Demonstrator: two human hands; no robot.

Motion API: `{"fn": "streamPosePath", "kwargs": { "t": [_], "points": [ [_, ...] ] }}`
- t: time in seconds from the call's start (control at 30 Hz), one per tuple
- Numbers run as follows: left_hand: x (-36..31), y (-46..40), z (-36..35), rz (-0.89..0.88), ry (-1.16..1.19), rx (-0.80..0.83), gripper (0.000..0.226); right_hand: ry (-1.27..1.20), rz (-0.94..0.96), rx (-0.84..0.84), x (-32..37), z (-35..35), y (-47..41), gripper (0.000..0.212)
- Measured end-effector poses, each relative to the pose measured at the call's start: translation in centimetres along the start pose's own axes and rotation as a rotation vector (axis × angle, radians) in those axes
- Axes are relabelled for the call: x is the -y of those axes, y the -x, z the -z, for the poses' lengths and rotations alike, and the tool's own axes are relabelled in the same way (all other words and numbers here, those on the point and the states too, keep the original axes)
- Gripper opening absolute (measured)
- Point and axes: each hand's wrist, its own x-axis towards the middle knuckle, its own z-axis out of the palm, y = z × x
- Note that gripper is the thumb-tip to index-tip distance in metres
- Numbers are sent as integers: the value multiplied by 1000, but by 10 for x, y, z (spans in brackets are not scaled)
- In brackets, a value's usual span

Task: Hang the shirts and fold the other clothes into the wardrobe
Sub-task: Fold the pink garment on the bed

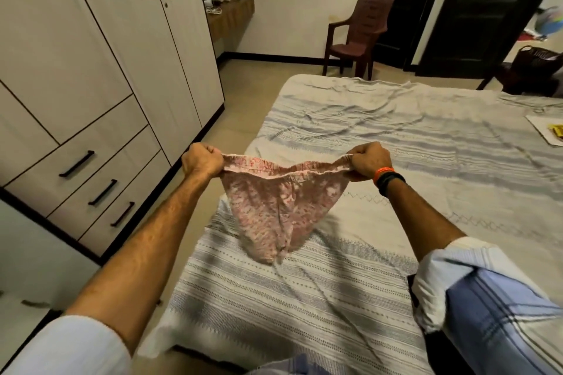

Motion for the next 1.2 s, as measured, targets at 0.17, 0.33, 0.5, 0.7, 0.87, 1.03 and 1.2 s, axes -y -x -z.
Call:
{"fn": "streamPosePath", "kwargs": {
  "t": [0.17, 0.33, 0.5, 0.7, 0.87, 1.03, 1.2],
  "points": [
    [-10, 30, 10, -16, -20, -1, 19, 54, 25, -18, -6, -3, 0, 23],
    [-8, 15, 9, 91, 174, 135, 27, 58, -8, 185, -9, 2, -4, 17],
    [-7, 18, 9, 106, 197, 297, 20, 102, -15, 171, -10, 5, -5, 23],
    [19, 0, 9, -97, -283, 154, 18, -54, -71, 173, -16, 4, -7, 14],
    [15, -2, 8, 56, 46, 250, 13, -394, -105, 278, -14, 5, -3, 22],
    [3, 13, 14, 147, 349, 250, 12, -603, -104, 367, -28, 5, -13, 28],
    [16, 18, 17, -79, 55, 310, 24, -253, 137, 300, -32, -2, -5, 42]
  ]
}}
